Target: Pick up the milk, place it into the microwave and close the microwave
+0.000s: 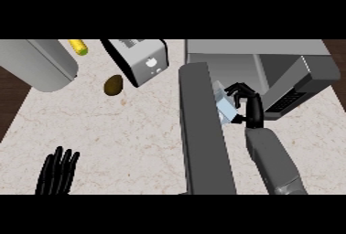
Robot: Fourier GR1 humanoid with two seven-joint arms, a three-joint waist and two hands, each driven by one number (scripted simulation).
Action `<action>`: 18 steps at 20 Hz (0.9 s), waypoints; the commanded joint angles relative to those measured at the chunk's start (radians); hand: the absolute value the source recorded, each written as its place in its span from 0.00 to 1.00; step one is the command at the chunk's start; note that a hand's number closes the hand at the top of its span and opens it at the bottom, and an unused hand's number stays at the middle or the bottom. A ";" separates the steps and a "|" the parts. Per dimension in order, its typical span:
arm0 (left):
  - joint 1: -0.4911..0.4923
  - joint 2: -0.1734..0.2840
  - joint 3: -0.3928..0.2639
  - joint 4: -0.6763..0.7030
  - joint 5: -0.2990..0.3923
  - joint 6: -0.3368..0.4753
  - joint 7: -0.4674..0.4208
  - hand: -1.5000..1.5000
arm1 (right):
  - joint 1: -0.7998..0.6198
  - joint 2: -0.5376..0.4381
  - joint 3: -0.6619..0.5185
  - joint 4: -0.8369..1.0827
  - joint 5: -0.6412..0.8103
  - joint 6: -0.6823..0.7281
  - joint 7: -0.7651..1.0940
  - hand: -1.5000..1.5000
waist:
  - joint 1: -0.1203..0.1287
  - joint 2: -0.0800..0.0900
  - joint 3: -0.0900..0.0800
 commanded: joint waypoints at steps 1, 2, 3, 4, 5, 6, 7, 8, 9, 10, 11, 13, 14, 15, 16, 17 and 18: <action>0.027 0.010 0.027 -0.001 0.017 -0.020 -0.008 0.00 | -0.091 -0.038 0.017 0.082 0.058 -0.074 0.071 1.00 | 0.007 0.001 0.000; 0.006 0.013 0.024 0.028 0.014 -0.041 -0.022 0.00 | -0.122 -0.077 -0.010 0.161 0.054 -0.061 0.030 1.00 | 0.016 0.006 0.001; -0.011 -0.010 0.005 0.079 -0.011 -0.043 -0.065 0.00 | -0.158 -0.084 -0.004 0.192 0.075 -0.093 0.064 1.00 | 0.023 0.009 0.000; 0.010 0.031 0.059 0.035 0.036 -0.066 -0.046 0.00 | -0.190 -0.094 0.002 0.194 0.086 -0.108 0.102 1.00 | 0.021 0.006 0.000; 0.037 0.003 -0.030 -0.012 -0.019 -0.039 -0.027 0.00 | -0.222 -0.101 -0.011 0.240 0.093 -0.153 0.113 1.00 | 0.039 0.013 0.002; -0.047 0.020 0.055 0.075 0.050 -0.083 -0.035 0.00 | -0.208 -0.098 -0.012 0.268 0.102 -0.179 0.069 1.00 | 0.035 0.017 0.001; -0.047 0.015 0.032 0.061 0.023 -0.059 0.002 0.00 | -0.247 -0.124 -0.025 0.290 0.093 -0.155 0.088 1.00 | 0.030 0.014 0.001; -0.049 0.035 0.051 0.026 0.033 -0.070 0.011 0.00 | -0.265 -0.110 -0.017 0.308 0.105 -0.184 0.103 1.00 | 0.030 0.013 0.001; -0.055 0.030 0.048 0.040 0.050 -0.081 0.018 0.00 | -0.282 -0.155 -0.018 0.331 0.111 -0.152 0.104 1.00 | 0.040 0.018 0.002; 0.018 0.029 0.020 -0.030 0.013 -0.058 0.003 0.00 | -0.301 -0.125 -0.014 0.346 0.122 -0.214 0.131 1.00 | 0.049 0.016 0.002; -0.038 0.020 0.034 0.037 0.032 -0.079 -0.009 0.00 | -0.305 -0.142 -0.025 0.355 0.118 -0.220 0.104 1.00 | 0.055 0.024 0.002; -0.057 0.015 0.030 0.049 0.031 -0.083 -0.004 0.00 | -0.332 -0.153 -0.015 0.386 0.138 -0.245 0.131 1.00 | 0.060 0.027 0.002; -0.086 0.018 0.049 0.055 0.043 -0.068 0.034 0.00 | -0.320 -0.168 -0.015 0.387 0.144 -0.286 0.122 1.00 | 0.063 0.034 0.003; -0.078 0.034 0.061 0.071 0.028 -0.073 0.019 0.00 | -0.357 -0.193 -0.008 0.402 0.156 -0.284 0.163 1.00 | 0.065 0.031 0.002; -0.033 0.050 0.046 0.001 0.006 -0.058 0.033 0.00 | -0.323 -0.184 -0.006 0.407 0.164 -0.340 0.138 1.00 | 0.078 0.032 0.004; -0.056 0.053 0.046 0.024 -0.010 -0.044 0.059 0.00 | -0.368 -0.197 0.001 0.420 0.174 -0.347 0.181 1.00 | 0.077 0.034 0.004; -0.078 0.037 0.037 0.040 -0.032 -0.025 0.058 0.00 | -0.351 -0.194 -0.004 0.418 0.174 -0.385 0.160 1.00 | 0.075 0.038 0.004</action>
